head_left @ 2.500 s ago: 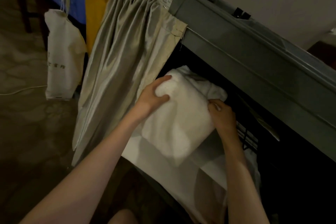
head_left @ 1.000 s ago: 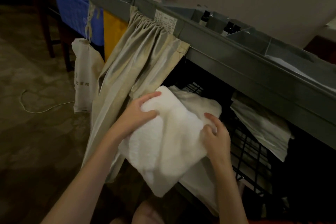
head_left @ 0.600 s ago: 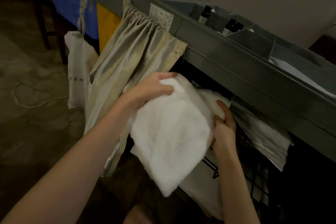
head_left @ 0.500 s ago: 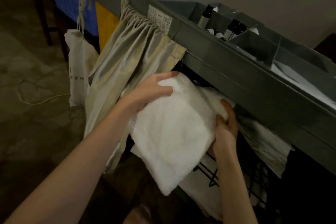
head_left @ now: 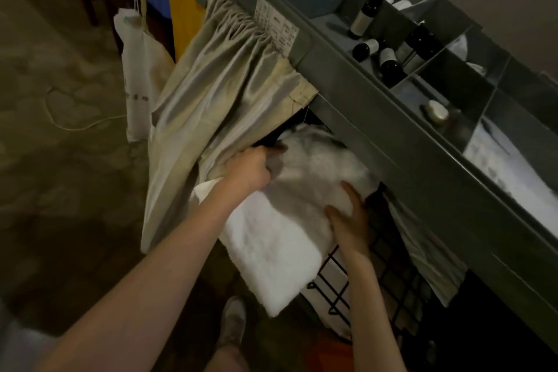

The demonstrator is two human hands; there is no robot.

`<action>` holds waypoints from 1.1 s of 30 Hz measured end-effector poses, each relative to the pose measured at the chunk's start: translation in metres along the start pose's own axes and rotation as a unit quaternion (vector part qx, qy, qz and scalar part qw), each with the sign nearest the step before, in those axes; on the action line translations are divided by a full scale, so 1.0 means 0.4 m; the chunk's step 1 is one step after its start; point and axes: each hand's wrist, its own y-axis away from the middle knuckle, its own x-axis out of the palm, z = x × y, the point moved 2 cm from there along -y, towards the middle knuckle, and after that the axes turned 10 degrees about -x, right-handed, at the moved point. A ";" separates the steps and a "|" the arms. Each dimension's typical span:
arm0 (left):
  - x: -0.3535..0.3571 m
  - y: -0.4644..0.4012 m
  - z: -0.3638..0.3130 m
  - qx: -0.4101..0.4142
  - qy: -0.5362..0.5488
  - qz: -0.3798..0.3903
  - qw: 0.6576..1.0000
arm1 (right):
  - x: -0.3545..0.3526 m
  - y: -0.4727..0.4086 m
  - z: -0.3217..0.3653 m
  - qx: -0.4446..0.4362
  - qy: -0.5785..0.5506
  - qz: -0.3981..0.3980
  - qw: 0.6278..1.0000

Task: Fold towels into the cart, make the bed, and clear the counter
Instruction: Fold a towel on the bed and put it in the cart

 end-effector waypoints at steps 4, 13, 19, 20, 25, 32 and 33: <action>-0.002 0.000 -0.012 0.036 -0.009 -0.038 0.999 | 0.010 0.015 0.007 -0.017 0.105 -0.083 0.991; 0.008 -0.060 -0.106 0.085 -0.023 -0.058 0.994 | -0.019 -0.068 0.038 -0.094 0.042 -0.173 0.980; 0.023 -0.057 -0.118 0.025 -0.092 -0.036 0.995 | -0.021 -0.071 0.034 -0.043 0.014 -0.082 0.996; 0.022 -0.040 -0.107 0.007 -0.144 -0.040 0.989 | -0.019 -0.058 0.026 -0.042 0.015 -0.078 0.996; 0.012 -0.002 -0.081 -0.047 -0.212 -0.049 0.975 | 0.040 -0.020 -0.009 -0.049 0.080 -0.051 0.994; 0.071 -0.006 -0.053 0.044 -0.191 -0.080 0.977 | 0.028 -0.036 -0.031 -0.071 0.175 -0.073 0.979; 0.074 -0.010 -0.047 0.030 -0.171 -0.051 0.983 | 0.028 -0.034 -0.037 -0.059 0.191 -0.054 0.978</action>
